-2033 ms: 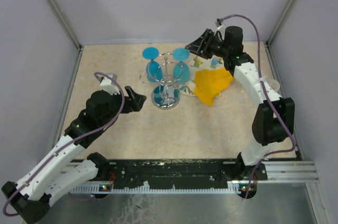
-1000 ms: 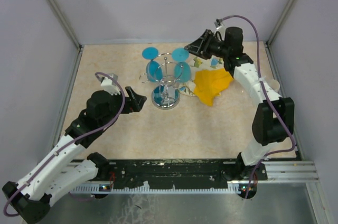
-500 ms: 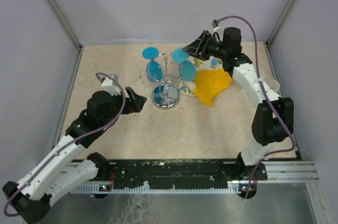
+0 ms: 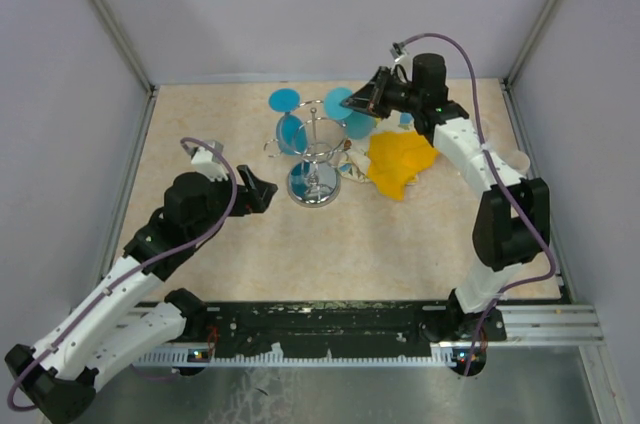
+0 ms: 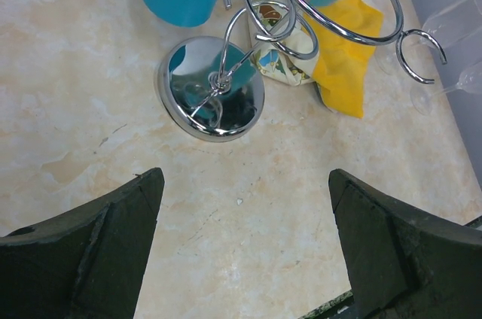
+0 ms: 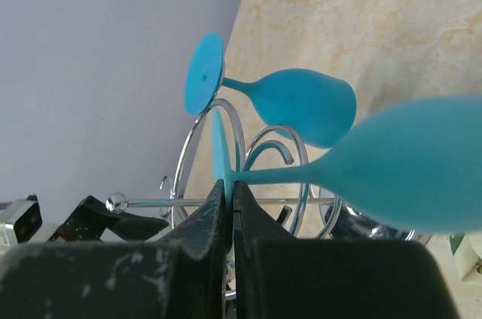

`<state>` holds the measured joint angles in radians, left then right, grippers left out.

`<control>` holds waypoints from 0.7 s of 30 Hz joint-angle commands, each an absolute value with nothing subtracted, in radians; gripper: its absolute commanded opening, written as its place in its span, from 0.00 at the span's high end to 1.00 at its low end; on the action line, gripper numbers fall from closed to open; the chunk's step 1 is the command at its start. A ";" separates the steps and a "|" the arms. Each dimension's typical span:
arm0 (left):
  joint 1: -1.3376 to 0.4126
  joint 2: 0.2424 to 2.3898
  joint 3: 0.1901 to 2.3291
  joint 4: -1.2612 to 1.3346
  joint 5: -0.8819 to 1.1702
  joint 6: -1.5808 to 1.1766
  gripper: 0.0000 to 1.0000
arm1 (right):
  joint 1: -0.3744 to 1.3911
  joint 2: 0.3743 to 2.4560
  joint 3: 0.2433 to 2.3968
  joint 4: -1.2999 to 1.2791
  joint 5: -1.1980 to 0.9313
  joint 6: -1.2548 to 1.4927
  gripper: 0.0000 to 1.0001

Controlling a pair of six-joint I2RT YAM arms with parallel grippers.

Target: Take the wine glass off the wine glass rack

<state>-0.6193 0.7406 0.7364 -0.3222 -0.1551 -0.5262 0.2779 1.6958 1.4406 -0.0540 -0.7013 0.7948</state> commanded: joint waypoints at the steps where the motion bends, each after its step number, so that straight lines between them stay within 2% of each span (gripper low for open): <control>1: -0.612 0.723 0.734 -0.323 -0.151 -0.516 0.04 | 0.287 1.691 1.507 -0.049 -0.721 0.803 1.00; 21: -0.610 0.711 0.733 -0.331 -0.146 -0.519 0.05 | 0.110 1.661 1.436 0.120 -0.746 0.926 1.00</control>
